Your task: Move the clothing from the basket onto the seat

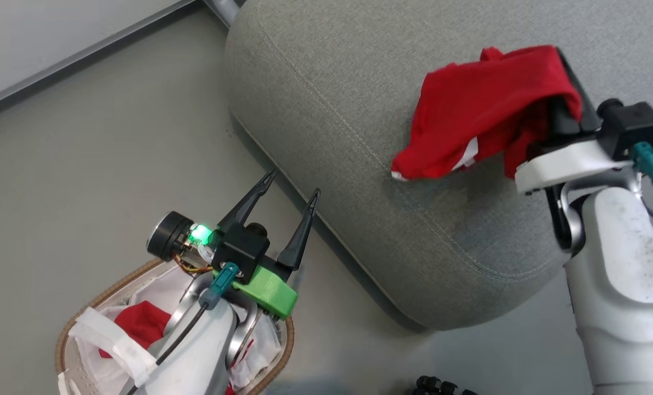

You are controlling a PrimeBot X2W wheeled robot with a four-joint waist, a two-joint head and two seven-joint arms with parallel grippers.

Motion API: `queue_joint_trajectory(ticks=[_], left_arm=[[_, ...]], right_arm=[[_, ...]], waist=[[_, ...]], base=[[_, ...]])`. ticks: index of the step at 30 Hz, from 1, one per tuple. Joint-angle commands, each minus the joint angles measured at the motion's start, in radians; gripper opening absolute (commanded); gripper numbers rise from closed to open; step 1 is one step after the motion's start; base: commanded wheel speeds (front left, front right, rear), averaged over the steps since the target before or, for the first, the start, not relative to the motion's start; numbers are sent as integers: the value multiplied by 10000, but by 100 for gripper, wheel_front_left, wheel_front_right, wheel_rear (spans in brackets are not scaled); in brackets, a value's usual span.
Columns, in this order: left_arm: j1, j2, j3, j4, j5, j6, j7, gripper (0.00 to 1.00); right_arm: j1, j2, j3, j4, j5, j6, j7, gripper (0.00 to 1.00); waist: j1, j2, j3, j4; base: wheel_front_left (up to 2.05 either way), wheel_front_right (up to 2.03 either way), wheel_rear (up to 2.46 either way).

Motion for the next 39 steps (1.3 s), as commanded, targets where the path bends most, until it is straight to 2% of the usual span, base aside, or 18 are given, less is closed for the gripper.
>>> queue_joint_trajectory(ticks=[1,5,7,13,16,19,24,37,38,39], left_arm=[[-280,82,-40,-104,167,-21,-8,100],[-790,40,-197,-329,238,-38,-7,100],[-1067,-29,-317,-417,278,-51,-8,100],[-1653,-216,-649,-803,253,-84,-7,100],[-1794,-295,-732,-1120,242,-78,-8,100],[-1802,-347,-737,-1408,234,36,-7,100],[-1844,-361,-788,-1669,352,85,-9,100],[-1974,-123,-625,-1431,403,151,-9,100],[-1985,-107,-605,-1390,388,153,-9,100],[-1983,-92,-587,-1355,370,156,-9,100]], right_arm=[[-457,-2,-197,-64,-210,-14,-21,0],[-1665,-39,-1120,-183,-1011,-15,-21,0],[-2389,-275,-1675,-117,-1332,-15,-21,0],[-4387,-1616,-3098,712,-1918,-14,-21,0],[-4981,-2284,-3529,1071,-2225,-14,-21,0],[-5297,-2662,-3803,1480,-2505,-14,-19,0],[-5492,-2765,-4205,2019,-2405,-15,-21,0],[-4478,-1970,-4259,2605,-2326,-15,-19,0],[-4386,-1915,-4231,2560,-2302,-15,-19,9],[-4297,-1851,-4207,2523,-2280,-15,-19,27]], waist=[[-1,-1,806,789],[-1,-1,1640,1843],[-1,-1,2080,2416],[-1,-1,3153,3839],[-1,-1,3612,4378],[-1,-1,4026,4744],[-1,-1,4547,5001],[-1,-1,4605,4616],[-1,-1,4557,4578],[-1,-1,4515,4546]], base=[[0,0,0],[0,0,0],[0,0,0],[0,0,0],[0,0,0],[0,0,0],[0,0,0],[0,0,0],[0,0,0],[0,0,0]])
